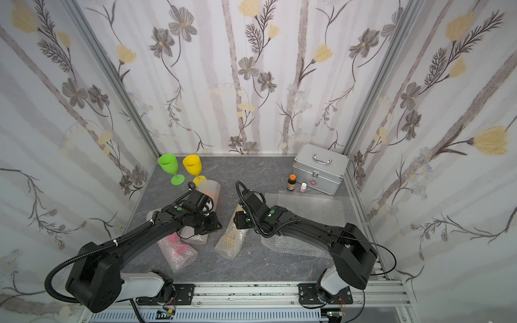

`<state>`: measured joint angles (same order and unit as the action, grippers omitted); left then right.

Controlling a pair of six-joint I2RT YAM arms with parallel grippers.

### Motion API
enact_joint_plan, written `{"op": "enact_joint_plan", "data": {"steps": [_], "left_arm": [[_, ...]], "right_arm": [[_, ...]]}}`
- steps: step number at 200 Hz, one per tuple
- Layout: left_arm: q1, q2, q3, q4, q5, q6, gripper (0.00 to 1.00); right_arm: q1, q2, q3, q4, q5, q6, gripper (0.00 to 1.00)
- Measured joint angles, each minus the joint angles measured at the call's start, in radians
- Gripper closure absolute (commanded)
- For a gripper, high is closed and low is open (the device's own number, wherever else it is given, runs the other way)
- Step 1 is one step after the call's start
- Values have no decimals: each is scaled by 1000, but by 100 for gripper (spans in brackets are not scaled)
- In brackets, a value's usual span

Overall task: Unpack wine glasses from bubble wrap
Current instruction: Unwrap the bubble wrap at the center of the board.

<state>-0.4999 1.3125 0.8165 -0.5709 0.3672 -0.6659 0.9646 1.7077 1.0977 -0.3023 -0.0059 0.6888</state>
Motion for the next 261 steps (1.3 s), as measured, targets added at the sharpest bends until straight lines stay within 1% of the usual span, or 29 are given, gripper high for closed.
{"op": "enact_joint_plan", "data": {"steps": [39, 78, 107, 156, 166, 195, 208, 225, 245, 261], "left_arm": [[9, -16, -56, 48, 18, -17, 74], [13, -19, -70, 91, 45, -23, 74], [14, -16, -71, 128, 76, -40, 73], [14, -2, -51, 161, 108, -57, 73], [14, 4, -48, 164, 111, -60, 72], [13, 30, -43, 182, 132, -72, 68], [11, 41, -43, 195, 144, -77, 62], [7, 60, -43, 225, 168, -92, 54], [1, 85, -37, 254, 195, -101, 46], [-4, 108, -27, 272, 213, -101, 44]], "right_arm": [[50, 74, 87, -95, 59, 0, 53], [83, 153, 163, -166, 102, 0, 55], [89, 165, 159, -212, 122, 0, 62], [85, 154, 111, -224, 139, 6, 83], [81, 143, 95, -223, 139, 6, 86], [71, 111, 55, -216, 139, 6, 93], [69, 98, 41, -212, 139, 0, 95], [68, 82, 28, -203, 139, -19, 96], [61, 61, 14, -185, 139, -45, 96], [51, 48, 3, -169, 140, -59, 96]]}}
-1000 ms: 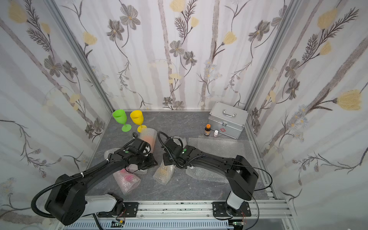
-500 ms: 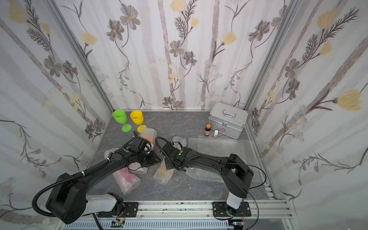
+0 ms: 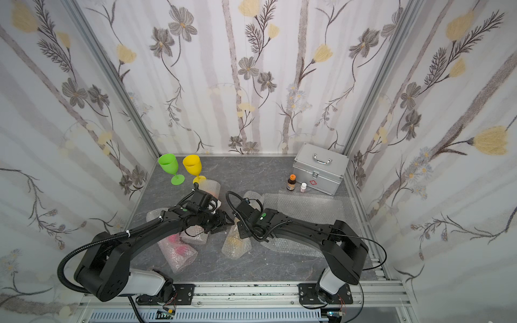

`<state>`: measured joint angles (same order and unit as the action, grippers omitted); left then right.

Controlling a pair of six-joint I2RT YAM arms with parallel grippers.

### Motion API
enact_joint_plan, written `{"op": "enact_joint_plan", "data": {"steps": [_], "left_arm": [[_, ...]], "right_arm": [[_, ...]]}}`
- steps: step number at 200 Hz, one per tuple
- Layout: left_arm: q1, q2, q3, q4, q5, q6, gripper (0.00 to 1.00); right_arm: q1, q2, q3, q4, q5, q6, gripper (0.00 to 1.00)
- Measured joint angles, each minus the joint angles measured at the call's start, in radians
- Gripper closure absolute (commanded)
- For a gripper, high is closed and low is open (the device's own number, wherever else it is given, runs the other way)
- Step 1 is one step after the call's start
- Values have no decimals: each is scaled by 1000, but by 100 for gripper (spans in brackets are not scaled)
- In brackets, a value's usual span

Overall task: Unpack wine glasses from bubble wrap
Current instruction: Unwrap the bubble wrap at the center of the board.

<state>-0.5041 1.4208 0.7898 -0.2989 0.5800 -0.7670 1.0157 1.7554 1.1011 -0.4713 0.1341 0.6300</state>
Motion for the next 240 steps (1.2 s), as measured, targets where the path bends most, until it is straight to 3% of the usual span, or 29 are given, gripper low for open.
{"op": "enact_joint_plan", "data": {"steps": [76, 113, 240], "left_arm": [[-39, 93, 4, 113, 68, -38, 45], [-53, 137, 13, 139, 74, -48, 50], [-82, 175, 50, 137, 44, -22, 96]], "right_arm": [[-16, -8, -8, 23, -1, -33, 96], [-18, -7, -8, 41, -2, -40, 96], [-21, 1, -14, 42, -9, -51, 93]]}}
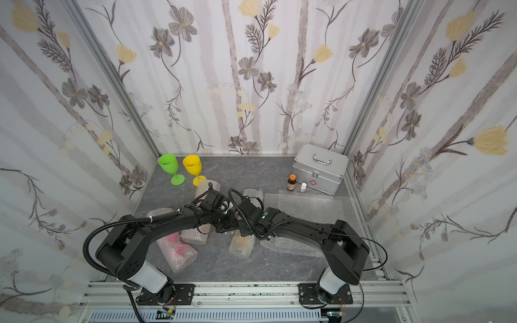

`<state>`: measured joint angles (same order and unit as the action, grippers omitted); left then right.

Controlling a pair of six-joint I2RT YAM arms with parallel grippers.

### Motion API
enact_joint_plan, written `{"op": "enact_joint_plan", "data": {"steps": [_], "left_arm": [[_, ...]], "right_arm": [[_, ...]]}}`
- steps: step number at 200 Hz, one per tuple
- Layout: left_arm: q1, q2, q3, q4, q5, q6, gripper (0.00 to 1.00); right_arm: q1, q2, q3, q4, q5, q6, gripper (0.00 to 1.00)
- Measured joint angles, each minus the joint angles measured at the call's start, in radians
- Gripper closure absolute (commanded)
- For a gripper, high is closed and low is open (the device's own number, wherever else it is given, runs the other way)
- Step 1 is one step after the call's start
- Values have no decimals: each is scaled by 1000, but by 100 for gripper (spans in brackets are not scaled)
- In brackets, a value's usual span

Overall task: Unpack wine glasses from bubble wrap
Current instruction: Unwrap the bubble wrap at the center of the board.

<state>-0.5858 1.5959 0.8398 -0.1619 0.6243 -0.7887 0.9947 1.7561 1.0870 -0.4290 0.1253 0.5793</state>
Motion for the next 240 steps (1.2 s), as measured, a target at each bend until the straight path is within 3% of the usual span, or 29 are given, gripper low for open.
{"op": "enact_joint_plan", "data": {"steps": [69, 146, 240], "left_arm": [[0, -80, 7, -37, -21, 8, 100], [-17, -159, 7, -83, -62, 11, 100], [-40, -169, 5, -95, -97, 3, 100]], "right_arm": [[-5, -11, -31, 3, 2, 4, 90], [-5, -32, -61, 44, 6, 8, 74], [-32, 8, -66, 122, -1, 8, 73]]}}
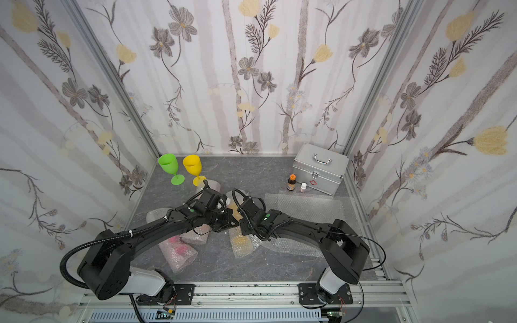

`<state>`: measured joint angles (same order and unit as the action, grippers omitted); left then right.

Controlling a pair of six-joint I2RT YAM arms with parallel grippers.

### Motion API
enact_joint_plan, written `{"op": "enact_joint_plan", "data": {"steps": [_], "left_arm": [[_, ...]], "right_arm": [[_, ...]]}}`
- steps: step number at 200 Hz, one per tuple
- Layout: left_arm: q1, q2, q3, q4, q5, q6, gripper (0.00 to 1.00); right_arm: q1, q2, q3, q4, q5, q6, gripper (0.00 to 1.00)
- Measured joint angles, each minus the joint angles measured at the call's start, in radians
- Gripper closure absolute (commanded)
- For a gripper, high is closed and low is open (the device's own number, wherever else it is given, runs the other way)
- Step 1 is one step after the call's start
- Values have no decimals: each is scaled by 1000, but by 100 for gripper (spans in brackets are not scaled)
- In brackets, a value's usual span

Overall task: Unpack wine glasses from bubble wrap
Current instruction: Unwrap the bubble wrap at the center of the board.

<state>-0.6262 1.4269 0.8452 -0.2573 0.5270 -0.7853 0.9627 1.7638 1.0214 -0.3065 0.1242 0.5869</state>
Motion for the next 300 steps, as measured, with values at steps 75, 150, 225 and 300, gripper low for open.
{"op": "enact_joint_plan", "data": {"steps": [75, 150, 225, 300], "left_arm": [[-3, -2, -14, 1, -5, 4, 100], [-3, -16, -32, 7, -19, 8, 100], [-3, -35, -45, 0, -43, 27, 100], [-3, -45, -58, -23, -69, 52, 100]], "right_arm": [[-27, 33, -4, 64, -21, -5, 72], [-21, 67, -18, 118, -64, -15, 71], [-54, 70, -16, 166, -92, -4, 69], [-60, 90, 6, 195, -131, -5, 69]]}}
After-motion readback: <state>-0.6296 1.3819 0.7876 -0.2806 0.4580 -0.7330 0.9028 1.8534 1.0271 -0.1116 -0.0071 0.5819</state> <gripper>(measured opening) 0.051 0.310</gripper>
